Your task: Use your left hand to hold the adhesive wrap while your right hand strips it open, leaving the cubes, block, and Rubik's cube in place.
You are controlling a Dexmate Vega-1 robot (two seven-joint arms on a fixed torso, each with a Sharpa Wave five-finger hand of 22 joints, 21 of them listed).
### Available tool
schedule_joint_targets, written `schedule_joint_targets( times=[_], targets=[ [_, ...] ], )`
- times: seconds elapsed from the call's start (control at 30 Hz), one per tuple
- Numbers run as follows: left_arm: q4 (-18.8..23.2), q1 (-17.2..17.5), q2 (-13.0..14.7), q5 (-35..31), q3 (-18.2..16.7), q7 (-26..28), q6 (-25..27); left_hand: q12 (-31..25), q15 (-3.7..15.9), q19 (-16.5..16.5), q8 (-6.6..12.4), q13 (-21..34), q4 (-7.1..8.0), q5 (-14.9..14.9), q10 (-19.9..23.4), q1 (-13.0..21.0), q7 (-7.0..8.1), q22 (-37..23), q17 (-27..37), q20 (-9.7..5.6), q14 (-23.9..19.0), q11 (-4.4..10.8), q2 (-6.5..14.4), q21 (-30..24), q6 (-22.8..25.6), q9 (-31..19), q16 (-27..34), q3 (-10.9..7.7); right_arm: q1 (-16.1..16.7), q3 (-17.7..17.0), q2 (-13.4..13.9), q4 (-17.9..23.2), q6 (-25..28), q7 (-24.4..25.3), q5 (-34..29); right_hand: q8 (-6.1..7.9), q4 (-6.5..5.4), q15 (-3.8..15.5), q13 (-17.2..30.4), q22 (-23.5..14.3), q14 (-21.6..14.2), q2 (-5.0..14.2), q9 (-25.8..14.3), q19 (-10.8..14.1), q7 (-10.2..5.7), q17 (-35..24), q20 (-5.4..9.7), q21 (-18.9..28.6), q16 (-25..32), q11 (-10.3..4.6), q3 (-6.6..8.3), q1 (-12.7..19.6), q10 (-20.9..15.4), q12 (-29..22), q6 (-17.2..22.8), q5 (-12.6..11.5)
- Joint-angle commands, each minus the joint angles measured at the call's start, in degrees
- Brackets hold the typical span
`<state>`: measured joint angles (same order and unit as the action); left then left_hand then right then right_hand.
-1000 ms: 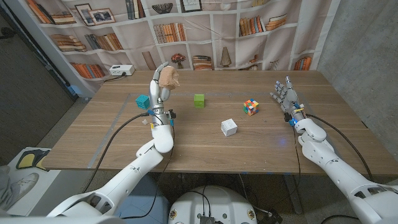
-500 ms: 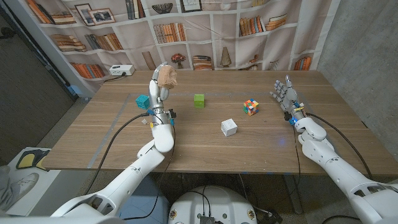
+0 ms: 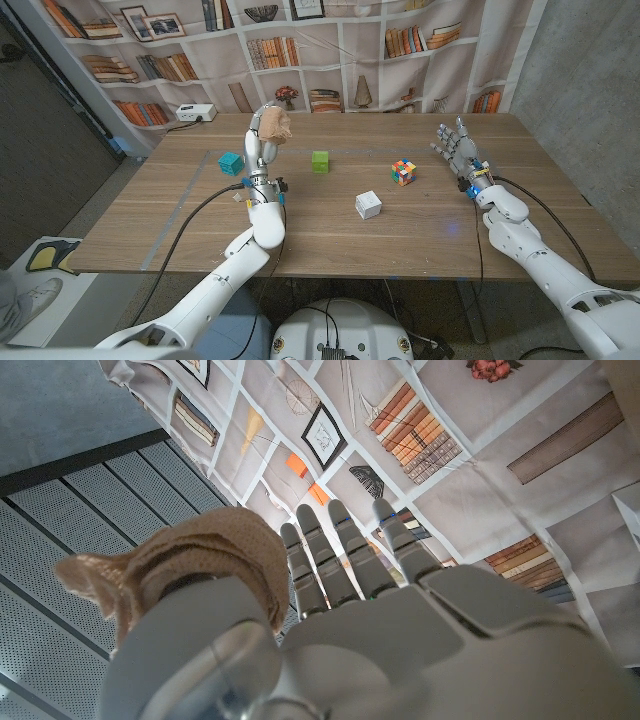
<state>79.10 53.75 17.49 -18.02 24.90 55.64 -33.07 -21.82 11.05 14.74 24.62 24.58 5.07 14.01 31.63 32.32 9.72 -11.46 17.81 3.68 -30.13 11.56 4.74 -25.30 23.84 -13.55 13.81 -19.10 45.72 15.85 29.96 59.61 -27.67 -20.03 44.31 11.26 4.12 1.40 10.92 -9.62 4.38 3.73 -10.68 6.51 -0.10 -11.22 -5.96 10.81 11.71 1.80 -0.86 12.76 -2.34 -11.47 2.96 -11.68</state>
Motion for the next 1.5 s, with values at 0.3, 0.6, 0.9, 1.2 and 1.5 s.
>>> schedule_joint_targets(
  times=[0.3, 0.6, 0.9, 1.2, 1.5],
  targets=[
    [4.9, 2.9, 0.9, 0.7, -0.2, -0.5, 2.5, 0.2, 0.29, 0.4, 0.05, 0.1, -0.04, 0.8, 0.3, 0.3, -0.09, 0.0, -0.2, 0.23, -0.5, 0.26, -0.2, -0.2, 0.2, 0.0, -0.2, 0.07, 8.7, 0.1, 4.4, 15.0, -3.2, 4.7, -4.2, -0.14, 0.84, 0.09, 0.3, -0.1, -0.9, -0.18, -0.2, 0.2, -0.27, 0.0, -0.8, -0.1, 0.2, -0.17, 0.23, 1.1, -2.0, -0.9, -0.2, 0.1],
    [4.3, 2.4, 2.0, 1.8, -1.1, -2.5, 2.0, 0.6, 0.01, 0.3, 0.08, 0.2, -0.17, 1.7, 0.2, 1.4, -0.07, 0.0, -0.4, 0.63, -0.4, 0.1, 1.8, -0.2, 0.4, 0.2, -0.3, -1.09, 12.1, 0.4, 5.7, 21.4, -4.7, 9.2, -8.5, -0.11, 1.16, 0.22, 0.4, -0.1, -0.9, -0.08, -0.2, 0.3, -0.29, 0.0, -0.93, 0.0, 0.1, -0.06, 0.44, 1.6, -2.6, -1.1, -0.2, 0.1],
    [2.9, 2.0, 1.6, 2.7, -1.3, -2.7, 1.6, 0.8, -0.05, 0.3, 0.18, 0.3, -0.46, 2.0, 0.3, 2.0, -0.01, 0.0, -0.6, 0.64, -0.4, 0.01, 2.5, -0.2, 0.7, 0.3, -0.4, -1.72, 14.7, 0.1, 7.1, 24.8, -5.9, 11.8, -10.9, 0.4, 2.08, 0.62, 0.5, -0.1, -0.8, -0.35, -0.2, 0.3, -0.42, 0.1, -1.17, 0.0, 0.0, -0.73, 0.78, 3.0, -3.9, -1.4, 0.9, 0.1],
    [4.3, 2.6, 1.9, 2.9, -2.2, -2.8, 2.3, 1.1, -0.08, 0.4, -0.41, 0.4, -0.53, 2.1, 0.1, 1.9, -0.12, 0.0, -0.9, 0.58, -0.5, -0.04, 1.9, -0.1, -0.6, 0.4, -0.4, -1.43, 18.2, -0.9, 9.3, 28.9, -7.1, 14.2, -14.1, 0.5, 3.13, -0.05, 0.7, -0.1, -1.3, -0.41, -0.2, 0.7, -0.4, 0.1, -1.84, 0.1, 0.2, -0.38, 1.35, 4.9, -5.4, -1.8, 1.1, 0.2],
    [4.7, 2.2, 2.4, 3.3, -2.8, -3.6, 3.4, 1.4, 0.02, 0.5, -0.74, 0.4, -0.56, 2.3, -0.1, 2.0, 0.05, 0.0, -1.0, 0.66, -0.5, 0.1, 1.7, -0.1, -1.2, 0.5, -0.5, -1.38, 19.0, -0.5, 9.4, 30.4, -8.6, 13.6, -14.7, 0.5, 3.56, -0.1, 0.8, -0.1, -1.3, -0.62, -0.2, 0.7, -0.98, 0.1, -2.14, 0.0, 0.2, -0.71, 1.52, 5.6, -6.0, -1.9, 1.2, 0.3]
  ],
)
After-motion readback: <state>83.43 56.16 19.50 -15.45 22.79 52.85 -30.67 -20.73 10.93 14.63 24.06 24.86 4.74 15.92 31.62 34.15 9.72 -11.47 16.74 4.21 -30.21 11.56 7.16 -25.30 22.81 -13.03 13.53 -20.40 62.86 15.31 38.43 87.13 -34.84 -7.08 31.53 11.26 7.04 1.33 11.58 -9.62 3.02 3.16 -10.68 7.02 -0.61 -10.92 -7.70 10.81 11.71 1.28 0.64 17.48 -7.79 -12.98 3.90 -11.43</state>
